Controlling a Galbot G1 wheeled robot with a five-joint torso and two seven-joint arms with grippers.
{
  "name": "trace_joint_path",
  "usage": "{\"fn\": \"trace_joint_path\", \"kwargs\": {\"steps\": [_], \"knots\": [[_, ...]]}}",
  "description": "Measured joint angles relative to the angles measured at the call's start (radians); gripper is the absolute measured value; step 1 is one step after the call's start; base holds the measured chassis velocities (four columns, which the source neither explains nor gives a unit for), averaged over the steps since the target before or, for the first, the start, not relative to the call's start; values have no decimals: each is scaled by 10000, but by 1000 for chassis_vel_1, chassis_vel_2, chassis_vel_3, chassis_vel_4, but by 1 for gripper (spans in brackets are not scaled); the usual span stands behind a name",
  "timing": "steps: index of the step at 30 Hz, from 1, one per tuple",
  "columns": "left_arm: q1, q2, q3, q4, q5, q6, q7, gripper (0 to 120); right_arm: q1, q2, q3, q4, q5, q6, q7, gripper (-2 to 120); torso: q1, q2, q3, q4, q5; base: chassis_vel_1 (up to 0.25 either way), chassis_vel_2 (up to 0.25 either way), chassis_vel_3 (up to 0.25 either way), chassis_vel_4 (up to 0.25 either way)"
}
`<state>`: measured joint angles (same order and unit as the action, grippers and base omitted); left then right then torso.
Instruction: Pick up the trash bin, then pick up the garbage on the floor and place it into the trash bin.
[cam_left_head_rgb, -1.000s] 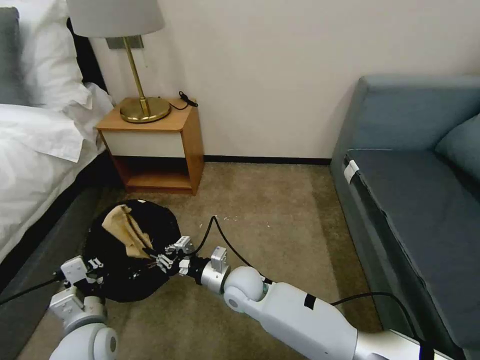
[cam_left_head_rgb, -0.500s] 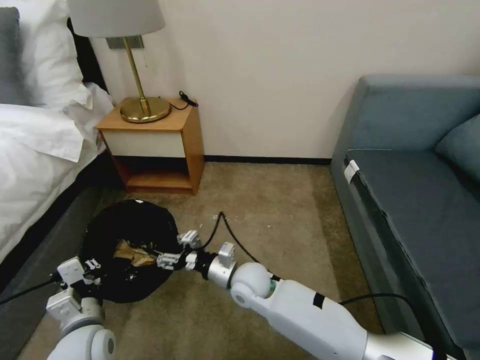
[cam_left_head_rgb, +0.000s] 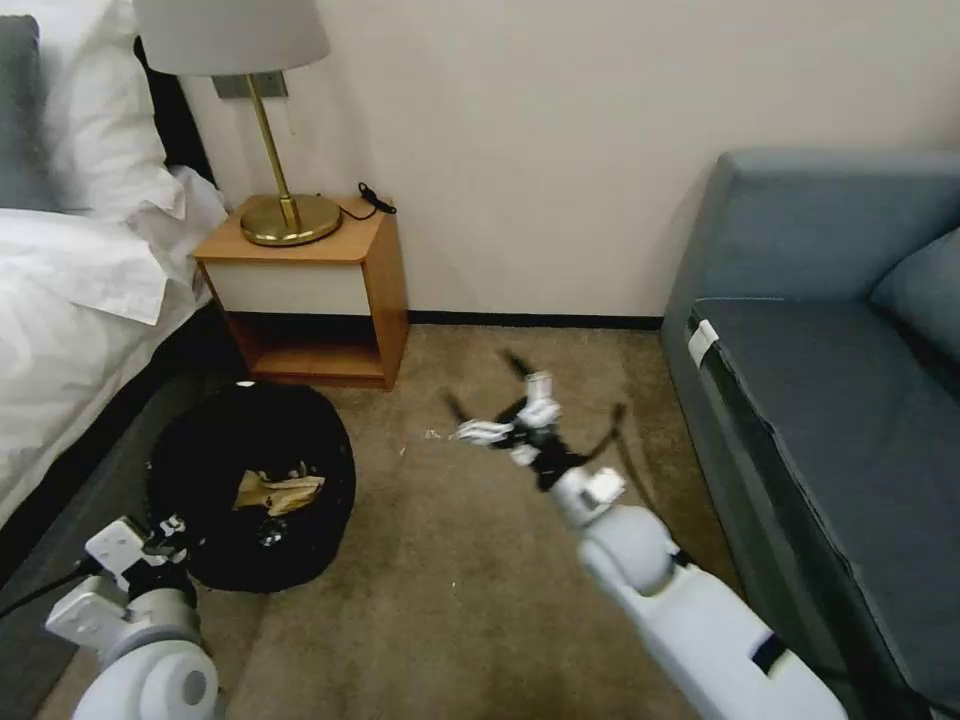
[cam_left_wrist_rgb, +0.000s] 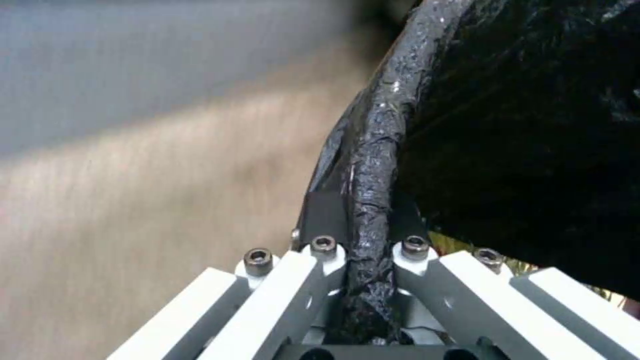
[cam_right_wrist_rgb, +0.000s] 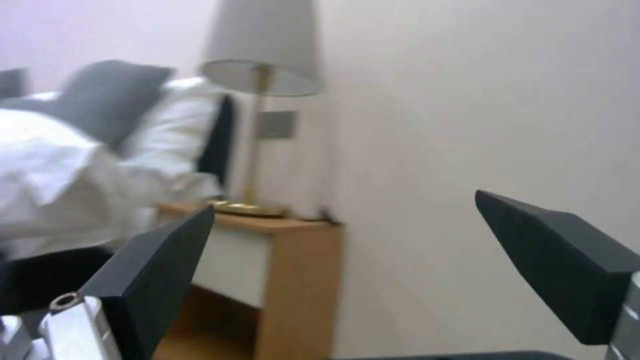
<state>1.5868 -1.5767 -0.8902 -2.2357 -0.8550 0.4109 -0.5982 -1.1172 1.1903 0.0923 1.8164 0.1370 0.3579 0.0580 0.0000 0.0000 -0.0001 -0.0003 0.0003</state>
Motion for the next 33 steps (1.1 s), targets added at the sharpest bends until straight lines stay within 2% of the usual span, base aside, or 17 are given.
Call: {"fn": "trace_joint_path", "kwargs": {"steps": [1,3,4,6,12,14,17,20,21,25,26,28,29,30,31,33], "knots": [[0,0,0,0,0,0,0,3,0,0,0,0,0,0,0,100,0,0,0,0,0,0,0,0,0],[-30,17,-30,324,-732,116,-747,3,-720,132,346,475,-133,-14,396,100,0,0,0,2,-2,0,0,0,0],[-30,17,-30,324,-732,116,-747,3,-720,132,346,475,-133,-14,396,100,0,0,0,2,-2,0,0,0,0],[29,4,46,736,-1271,128,-1192,3,-1426,317,679,895,-288,-35,632,100,-1,0,0,3,-3,0,0,0,0],[38,7,91,1168,-1692,137,-1376,3,-2019,487,830,1275,-345,-75,769,100,0,0,0,4,-3,0,0,0,0],[-12,47,59,1312,-2007,316,-1554,4,-2200,500,843,1429,-437,-154,767,100,0,0,0,3,-3,0,0,0,0],[23,65,43,1309,-2065,352,-1623,11,-2370,467,862,1621,-531,-292,761,100,0,0,0,2,-4,0,0,0,0],[336,103,77,706,-1865,306,-1616,26,-2624,378,916,1855,-607,-478,783,100,0,0,0,4,-2,0,0,0,0],[336,103,77,706,-1865,306,-1616,26,-2624,378,916,1855,-607,-478,783,100,0,0,0,4,-2,0,0,0,0],[788,164,160,-326,-1190,166,-1669,43,-3031,403,918,2075,-765,-618,950,100,-1,0,0,4,-2,0,0,0,0],[788,164,160,-326,-1190,166,-1669,43,-3031,403,918,2075,-765,-618,950,100,-1,0,0,4,-2,0,0,0,0],[1110,227,285,-953,-452,-157,-1732,52,-3390,466,944,2280,-806,-726,983,100,-1,0,0,4,-2,0,0,0,0],[1297,299,385,-1205,205,-561,-1552,58,-3606,477,995,2403,-806,-858,998,100,0,0,0,4,-1,0,0,0,0],[1297,299,385,-1205,205,-561,-1552,58,-3606,477,995,2403,-806,-858,998,100,0,0,0,4,-1,0,0,0,0],[1400,346,451,-1288,683,-886,-1324,62,-3762,472,1032,2489,-807,-972,1016,100,-1,1,0,4,-1,0,0,0,0],[1643,584,744,-1328,2719,-2127,-162,71,-4228,433,1286,2740,-876,-1316,998,100,-1,0,0,6,-1,0,0,0,0]]}}
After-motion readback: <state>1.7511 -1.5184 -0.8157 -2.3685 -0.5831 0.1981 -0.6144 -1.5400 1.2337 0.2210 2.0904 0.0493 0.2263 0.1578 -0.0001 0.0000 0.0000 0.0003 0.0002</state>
